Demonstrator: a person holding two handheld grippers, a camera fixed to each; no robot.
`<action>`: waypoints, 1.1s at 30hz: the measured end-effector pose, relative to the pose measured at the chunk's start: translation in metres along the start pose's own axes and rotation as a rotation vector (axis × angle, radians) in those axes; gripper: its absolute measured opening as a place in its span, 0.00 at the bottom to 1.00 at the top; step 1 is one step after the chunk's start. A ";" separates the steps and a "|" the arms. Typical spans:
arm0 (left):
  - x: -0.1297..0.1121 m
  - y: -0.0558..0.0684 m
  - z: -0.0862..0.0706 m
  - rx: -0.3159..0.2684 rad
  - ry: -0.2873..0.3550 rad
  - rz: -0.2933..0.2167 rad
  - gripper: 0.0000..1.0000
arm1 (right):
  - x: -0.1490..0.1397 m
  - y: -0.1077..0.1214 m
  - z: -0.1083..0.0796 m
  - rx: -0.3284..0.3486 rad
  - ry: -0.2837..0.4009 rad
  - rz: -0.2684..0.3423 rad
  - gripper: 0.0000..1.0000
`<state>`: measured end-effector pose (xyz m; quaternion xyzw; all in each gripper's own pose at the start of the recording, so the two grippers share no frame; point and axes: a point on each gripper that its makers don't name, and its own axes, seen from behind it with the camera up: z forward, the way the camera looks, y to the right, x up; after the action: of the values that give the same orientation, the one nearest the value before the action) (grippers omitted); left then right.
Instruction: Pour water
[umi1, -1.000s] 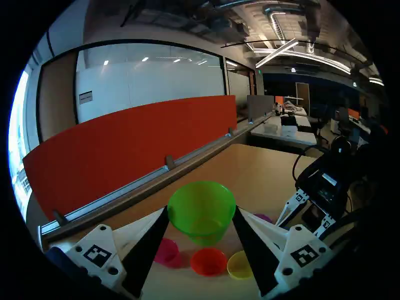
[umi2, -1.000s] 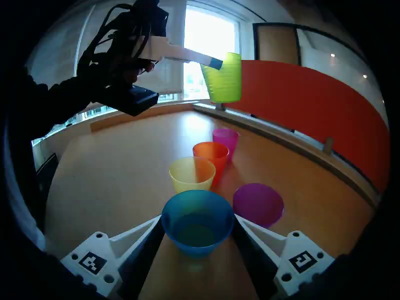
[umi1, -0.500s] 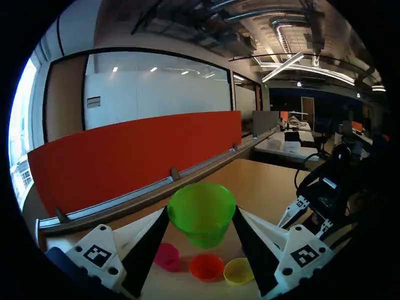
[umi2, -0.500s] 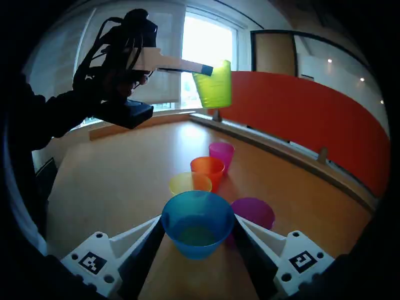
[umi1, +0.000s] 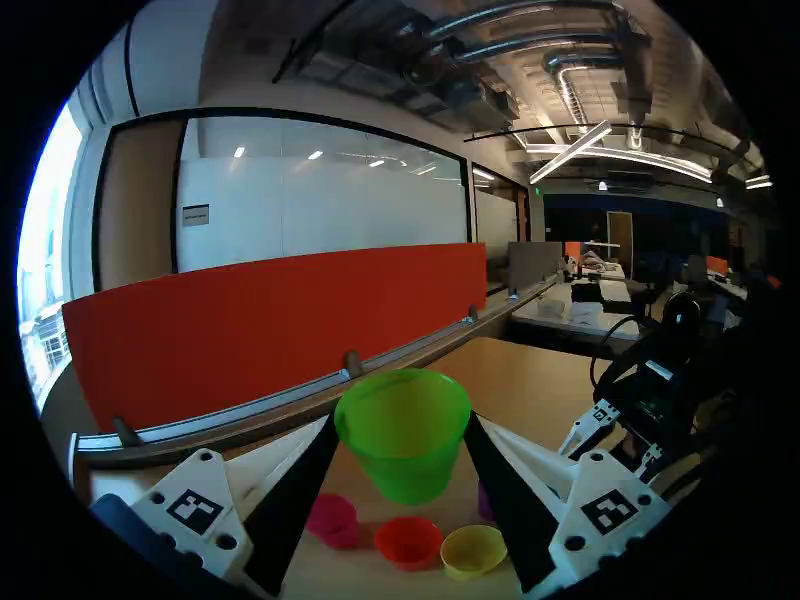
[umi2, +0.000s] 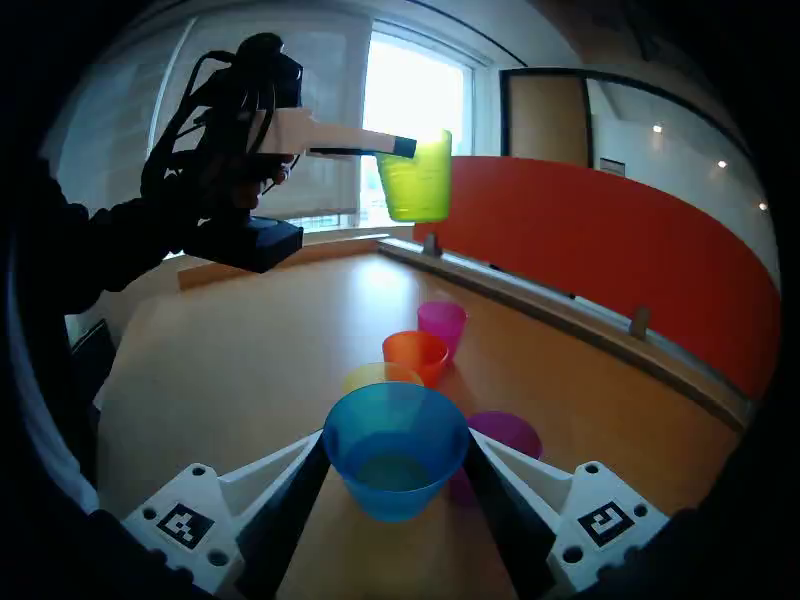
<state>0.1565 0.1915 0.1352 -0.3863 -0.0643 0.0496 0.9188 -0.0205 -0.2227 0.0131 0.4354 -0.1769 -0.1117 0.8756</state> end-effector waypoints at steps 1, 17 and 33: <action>0.001 0.000 -0.001 0.001 0.004 -0.001 0.89 | 0.001 0.000 -0.001 -0.001 0.003 0.000 0.91; 0.013 0.008 -0.014 0.015 0.066 -0.014 0.89 | 0.024 -0.002 -0.008 -0.017 0.050 -0.014 0.91; 0.017 0.016 -0.027 0.020 0.086 0.002 0.89 | 0.045 -0.009 -0.012 -0.024 0.087 -0.021 0.91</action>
<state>0.1770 0.1861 0.1065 -0.3787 -0.0238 0.0344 0.9246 0.0247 -0.2353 0.0086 0.4313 -0.1329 -0.1038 0.8863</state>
